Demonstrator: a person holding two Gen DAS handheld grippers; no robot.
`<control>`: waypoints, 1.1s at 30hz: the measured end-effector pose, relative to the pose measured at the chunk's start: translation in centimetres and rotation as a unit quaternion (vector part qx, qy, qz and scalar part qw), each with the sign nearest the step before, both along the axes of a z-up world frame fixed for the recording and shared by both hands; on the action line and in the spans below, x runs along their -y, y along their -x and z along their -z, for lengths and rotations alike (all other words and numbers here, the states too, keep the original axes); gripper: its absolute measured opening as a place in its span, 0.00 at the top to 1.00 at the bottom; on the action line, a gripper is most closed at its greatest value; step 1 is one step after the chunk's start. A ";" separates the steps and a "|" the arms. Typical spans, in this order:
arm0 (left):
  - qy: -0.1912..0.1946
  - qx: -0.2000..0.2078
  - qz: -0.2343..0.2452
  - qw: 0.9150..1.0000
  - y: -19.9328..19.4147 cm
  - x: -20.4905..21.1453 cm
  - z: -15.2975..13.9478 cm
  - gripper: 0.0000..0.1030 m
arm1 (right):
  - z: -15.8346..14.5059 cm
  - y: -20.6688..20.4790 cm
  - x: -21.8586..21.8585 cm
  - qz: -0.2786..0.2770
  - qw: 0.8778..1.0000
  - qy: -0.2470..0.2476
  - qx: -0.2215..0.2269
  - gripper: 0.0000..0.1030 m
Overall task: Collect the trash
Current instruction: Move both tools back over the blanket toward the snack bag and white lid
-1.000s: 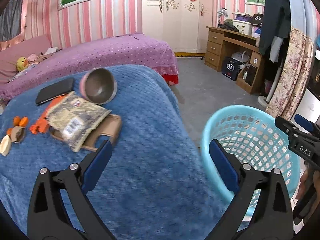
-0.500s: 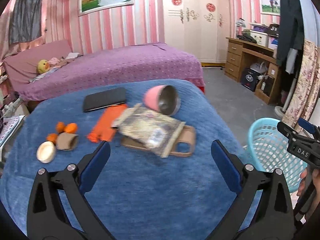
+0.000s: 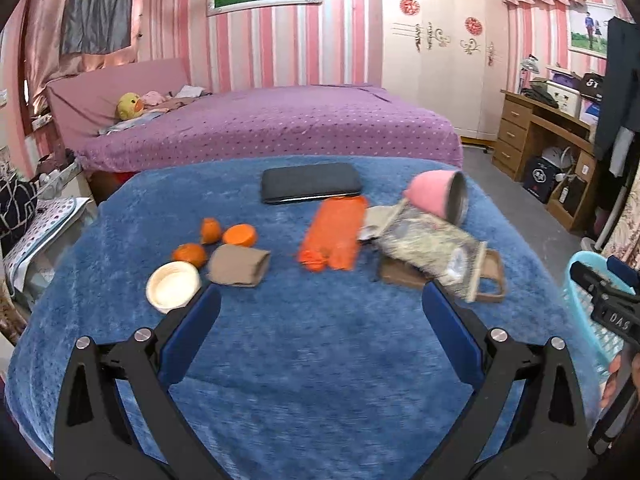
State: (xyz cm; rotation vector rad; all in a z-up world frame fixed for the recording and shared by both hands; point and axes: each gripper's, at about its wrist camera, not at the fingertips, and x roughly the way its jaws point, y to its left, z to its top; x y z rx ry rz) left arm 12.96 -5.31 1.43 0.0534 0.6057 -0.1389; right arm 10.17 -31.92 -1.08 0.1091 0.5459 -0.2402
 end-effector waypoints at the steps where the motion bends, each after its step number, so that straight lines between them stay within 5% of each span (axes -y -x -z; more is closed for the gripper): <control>1: -0.001 -0.003 -0.003 1.000 -0.3 -0.8 0.3 0.05 | 0.2 -0.2 -0.5 -0.001 1.000 0.001 -0.001 0.05; 14: 0.000 -0.037 -0.071 0.997 -3.6 -9.3 2.7 0.05 | 1.6 -4.4 -7.9 -0.049 0.997 0.048 -0.039 0.05; 30: -0.004 -0.056 -0.107 0.993 -6.5 -12.5 4.2 0.05 | 3.1 -10.6 -13.5 -0.075 0.988 0.098 -0.095 0.06; 33: -0.006 -0.067 -0.112 0.991 -7.1 -13.0 4.8 0.05 | 2.9 -11.2 -13.3 -0.072 0.988 0.097 -0.097 0.12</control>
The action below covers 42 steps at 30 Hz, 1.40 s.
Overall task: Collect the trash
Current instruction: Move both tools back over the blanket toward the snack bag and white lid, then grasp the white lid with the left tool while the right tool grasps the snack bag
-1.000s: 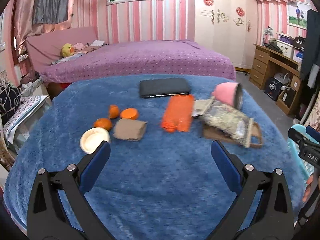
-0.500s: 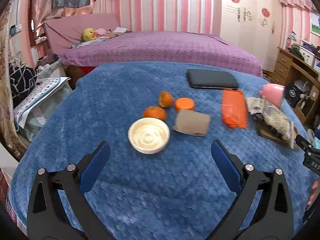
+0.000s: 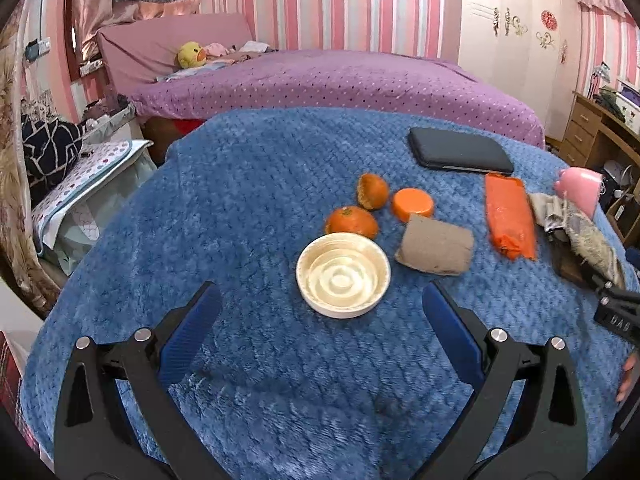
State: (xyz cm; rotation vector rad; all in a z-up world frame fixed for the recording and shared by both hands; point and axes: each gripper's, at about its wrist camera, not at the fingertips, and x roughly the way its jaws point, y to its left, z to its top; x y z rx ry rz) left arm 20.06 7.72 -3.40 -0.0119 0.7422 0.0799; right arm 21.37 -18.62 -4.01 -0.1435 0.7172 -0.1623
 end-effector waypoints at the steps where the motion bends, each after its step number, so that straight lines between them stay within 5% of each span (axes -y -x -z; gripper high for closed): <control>1: 0.003 -0.004 -0.003 1.000 -0.2 -0.3 0.2 0.05 | 0.0 -0.3 0.4 -0.002 1.000 -0.010 -0.003 0.23; 8: 0.011 -0.016 -0.011 1.000 -0.7 -1.3 0.9 0.05 | -1.0 0.1 2.7 -0.019 0.997 -0.075 0.008 0.55; 12: 0.018 -0.033 0.000 0.999 -1.3 -1.0 1.7 0.05 | -1.7 0.5 3.2 -0.032 0.996 -0.083 0.024 0.61; 14: 0.013 -0.040 0.001 0.999 -1.6 -0.7 2.0 0.05 | -1.8 0.7 3.4 -0.035 0.995 -0.085 0.030 0.82; 21: 0.015 -0.058 0.006 0.998 -3.2 -0.3 2.9 0.06 | -1.7 1.6 3.2 -0.052 0.994 -0.084 0.040 0.82; 29: 0.041 -0.059 0.009 0.997 -3.5 -0.8 3.1 0.42 | -1.3 3.0 3.8 -0.060 0.994 -0.082 0.037 0.82; 42: 0.019 -0.003 0.005 1.000 -0.5 0.4 0.6 0.42 | -1.6 4.5 4.2 -0.070 0.993 -0.078 0.047 0.82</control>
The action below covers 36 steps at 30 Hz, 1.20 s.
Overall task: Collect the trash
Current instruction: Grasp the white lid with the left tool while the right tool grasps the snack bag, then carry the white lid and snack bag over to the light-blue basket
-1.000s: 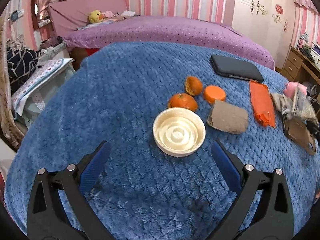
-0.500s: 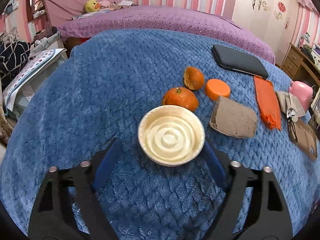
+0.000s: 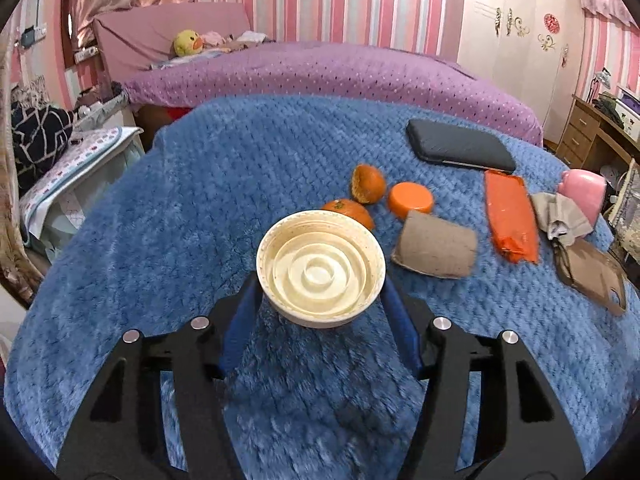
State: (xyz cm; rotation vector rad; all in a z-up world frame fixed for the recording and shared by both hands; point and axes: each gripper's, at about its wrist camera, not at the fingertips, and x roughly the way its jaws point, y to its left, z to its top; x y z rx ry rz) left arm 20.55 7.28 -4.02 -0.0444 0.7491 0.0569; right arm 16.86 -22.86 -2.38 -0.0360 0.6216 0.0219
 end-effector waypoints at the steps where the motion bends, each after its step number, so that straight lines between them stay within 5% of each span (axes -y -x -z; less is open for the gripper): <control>1: 0.000 0.004 0.000 1.000 0.3 0.2 -0.2 0.42 | 0.0 0.1 0.1 -0.001 1.000 0.000 0.000 0.82; 25: 0.002 0.065 0.073 0.995 6.5 12.6 -4.5 0.42 | -1.7 5.6 6.6 0.032 0.999 0.023 0.019 0.82; 36: -0.016 0.062 0.108 0.992 7.8 17.2 -3.4 0.42 | -1.3 8.5 13.2 0.089 0.995 0.035 0.009 0.82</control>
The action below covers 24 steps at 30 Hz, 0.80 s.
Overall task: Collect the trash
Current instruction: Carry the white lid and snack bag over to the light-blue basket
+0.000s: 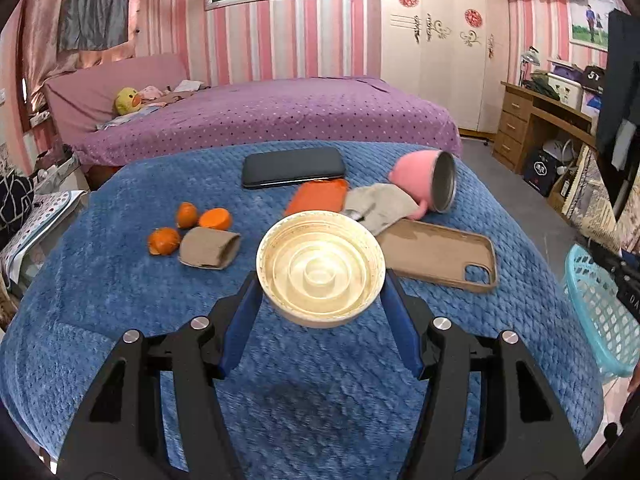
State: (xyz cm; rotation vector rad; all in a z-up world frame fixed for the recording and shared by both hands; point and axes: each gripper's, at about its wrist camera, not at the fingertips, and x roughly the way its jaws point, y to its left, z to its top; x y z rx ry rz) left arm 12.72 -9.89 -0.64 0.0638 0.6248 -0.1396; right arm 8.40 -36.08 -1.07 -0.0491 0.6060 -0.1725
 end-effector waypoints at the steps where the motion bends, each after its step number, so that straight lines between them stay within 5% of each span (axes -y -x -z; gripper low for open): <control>1: 0.000 -0.001 0.002 1.000 0.1 0.2 0.1 0.42 | 0.1 0.2 0.6 0.005 1.000 0.002 -0.002 0.82; 24: -0.014 0.014 0.046 0.999 1.3 8.2 -0.1 0.42 | 2.9 3.7 9.6 0.067 0.997 -0.015 -0.031 0.82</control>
